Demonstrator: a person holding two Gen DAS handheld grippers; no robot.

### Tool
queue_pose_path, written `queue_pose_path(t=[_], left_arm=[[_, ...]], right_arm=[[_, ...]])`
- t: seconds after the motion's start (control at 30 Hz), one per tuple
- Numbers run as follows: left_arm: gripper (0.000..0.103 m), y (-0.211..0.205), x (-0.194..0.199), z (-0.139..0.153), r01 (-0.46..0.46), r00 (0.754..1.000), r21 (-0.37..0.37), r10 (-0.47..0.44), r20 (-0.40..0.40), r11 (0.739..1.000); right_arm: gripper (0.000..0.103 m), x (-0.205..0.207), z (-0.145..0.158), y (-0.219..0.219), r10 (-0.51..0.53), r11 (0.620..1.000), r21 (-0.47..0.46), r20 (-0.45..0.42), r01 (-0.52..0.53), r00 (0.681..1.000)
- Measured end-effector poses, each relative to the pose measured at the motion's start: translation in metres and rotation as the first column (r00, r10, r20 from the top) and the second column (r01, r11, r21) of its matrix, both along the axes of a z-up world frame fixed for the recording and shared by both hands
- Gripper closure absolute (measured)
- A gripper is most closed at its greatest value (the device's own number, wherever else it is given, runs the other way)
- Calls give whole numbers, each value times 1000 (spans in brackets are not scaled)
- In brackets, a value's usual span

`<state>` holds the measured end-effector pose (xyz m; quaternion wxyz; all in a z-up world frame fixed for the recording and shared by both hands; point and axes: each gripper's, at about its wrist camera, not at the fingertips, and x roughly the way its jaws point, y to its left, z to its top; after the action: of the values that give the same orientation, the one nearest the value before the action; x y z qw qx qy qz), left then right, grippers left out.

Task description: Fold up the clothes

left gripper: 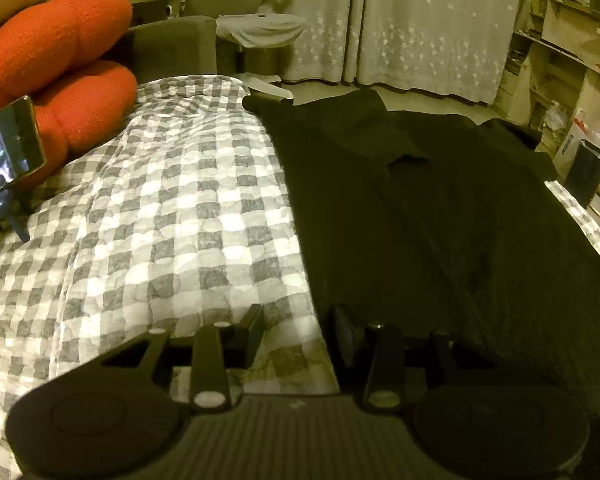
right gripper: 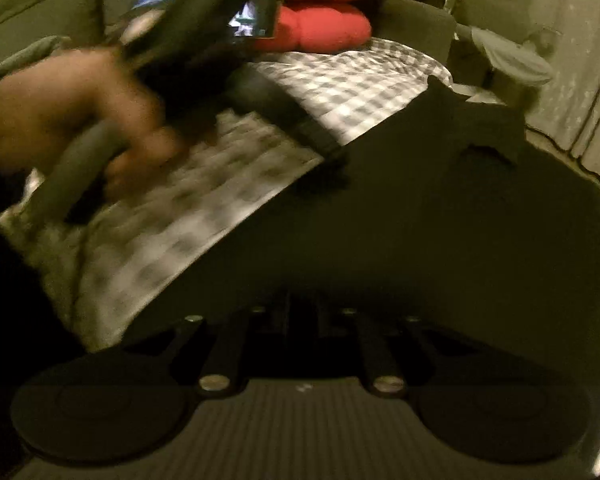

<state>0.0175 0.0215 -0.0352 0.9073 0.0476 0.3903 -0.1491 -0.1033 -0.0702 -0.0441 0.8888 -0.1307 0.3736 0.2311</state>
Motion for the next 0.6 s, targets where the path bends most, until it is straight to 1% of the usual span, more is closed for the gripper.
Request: queue_pose_path(t=[0.03, 0.1, 0.17, 0.27, 0.33, 0.47, 0.5, 0.57, 0.6], left_arm=[[62, 1, 0, 0, -1, 1000, -1, 1, -1, 1000], [62, 0, -2, 0, 2, 1000, 8, -2, 5, 1000], [62, -1, -3, 0, 7, 1000, 17, -7, 10, 1000], [62, -1, -3, 0, 10, 1000, 23, -10, 11, 1000], [62, -1, -4, 1, 13, 1000, 27, -13, 12, 1000], [62, -2, -4, 1, 18, 1000, 38, -18, 13, 999], [62, -1, -4, 1, 17, 1000, 40, -18, 11, 999], [62, -1, -5, 2, 15, 1000, 40, -15, 8, 999], [62, -1, -5, 2, 17, 1000, 41, -18, 8, 999]], right_arm=[[87, -14, -3, 7, -14, 1000, -3, 35, 14, 999], [87, -36, -8, 13, -54, 998, 38, 66, 52, 996], [87, -55, -13, 15, -102, 992, 86, 94, 94, 990], [87, -80, -19, 13, -183, 973, 165, 129, 160, 975], [87, -92, -21, 16, -203, 969, 177, 154, 175, 967], [87, -105, -28, 23, -207, 969, 178, 185, 174, 961], [87, -108, -30, 24, -209, 967, 184, 190, 174, 959], [87, -112, -36, 25, -217, 953, 247, 146, 177, 965], [87, -111, -41, 27, -211, 944, 279, 103, 176, 972]])
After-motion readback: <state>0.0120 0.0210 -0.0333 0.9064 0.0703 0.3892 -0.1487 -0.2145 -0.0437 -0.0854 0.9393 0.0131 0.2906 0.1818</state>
